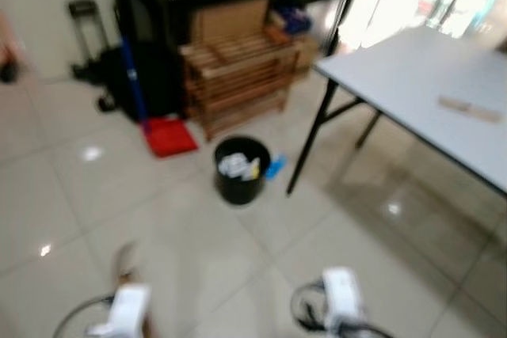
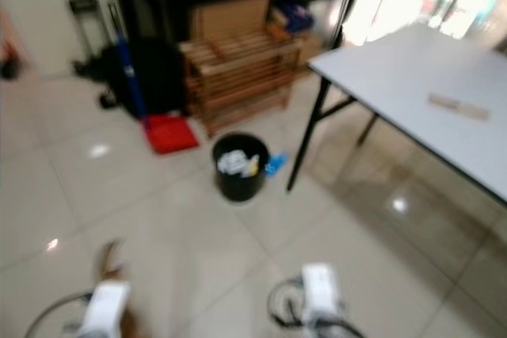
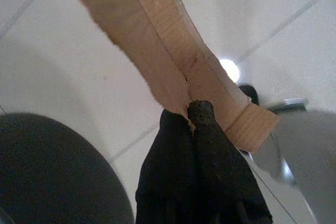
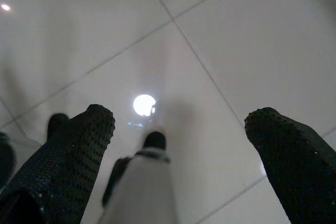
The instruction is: Picking trash to rubbish bin
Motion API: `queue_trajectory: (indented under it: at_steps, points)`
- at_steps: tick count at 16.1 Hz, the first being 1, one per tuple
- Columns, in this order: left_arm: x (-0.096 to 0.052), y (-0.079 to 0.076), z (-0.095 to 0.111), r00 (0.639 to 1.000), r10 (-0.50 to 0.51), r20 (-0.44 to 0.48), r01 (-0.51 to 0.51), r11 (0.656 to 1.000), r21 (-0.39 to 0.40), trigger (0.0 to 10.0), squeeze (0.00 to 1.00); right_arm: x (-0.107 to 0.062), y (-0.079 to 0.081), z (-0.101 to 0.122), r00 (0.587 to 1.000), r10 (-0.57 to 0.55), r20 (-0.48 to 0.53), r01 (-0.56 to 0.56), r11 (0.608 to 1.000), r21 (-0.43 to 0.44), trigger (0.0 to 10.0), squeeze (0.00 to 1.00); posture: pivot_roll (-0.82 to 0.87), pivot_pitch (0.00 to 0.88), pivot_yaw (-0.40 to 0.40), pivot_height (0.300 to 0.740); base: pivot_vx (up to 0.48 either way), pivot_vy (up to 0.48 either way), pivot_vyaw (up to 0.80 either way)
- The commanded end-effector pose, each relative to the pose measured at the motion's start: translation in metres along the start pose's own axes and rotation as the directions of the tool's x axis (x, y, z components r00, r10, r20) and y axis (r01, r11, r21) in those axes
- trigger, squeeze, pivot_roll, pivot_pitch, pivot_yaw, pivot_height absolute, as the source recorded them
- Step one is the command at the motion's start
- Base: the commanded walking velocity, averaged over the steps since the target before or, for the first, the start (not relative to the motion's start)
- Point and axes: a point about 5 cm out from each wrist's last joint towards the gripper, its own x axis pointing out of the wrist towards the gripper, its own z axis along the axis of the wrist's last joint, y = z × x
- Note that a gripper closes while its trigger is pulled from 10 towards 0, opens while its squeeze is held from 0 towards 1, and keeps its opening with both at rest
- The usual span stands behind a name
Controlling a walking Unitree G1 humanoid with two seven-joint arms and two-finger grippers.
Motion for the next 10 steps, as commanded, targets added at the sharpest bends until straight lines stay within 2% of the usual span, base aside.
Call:
queue_trajectory:
  at_steps: [1, 8, 10]
  points:
    - [-0.0006, -0.0132, 0.0048, 0.999, -0.033, 0.016, 0.033, 0.999, 0.005, 10.0, 0.00, -0.0022, -0.0173, -0.0028, 0.999, -0.043, -0.007, 0.043, 0.999, -0.005, 10.0, 0.00, 0.00, 0.048, -0.073, 0.740, 0.379, 0.000, 0.00]
    - [-0.0007, -0.0127, 0.0030, 0.999, -0.036, 0.013, 0.036, 0.999, 0.011, 10.0, 0.00, -0.0022, -0.0169, -0.0034, 0.999, -0.035, -0.009, 0.035, 0.999, -0.004, 10.0, 0.00, 0.00, 0.032, -0.078, 0.740, 0.377, 0.000, 0.00]
    - [-0.0007, -0.0143, 0.0041, 0.999, -0.039, 0.016, 0.039, 0.999, 0.010, 10.0, 0.00, -0.0021, -0.0166, -0.0019, 1.000, -0.029, -0.001, 0.029, 1.000, 0.002, 10.0, 0.00, 0.00, 0.027, -0.081, 0.740, 0.373, 0.000, -0.50]
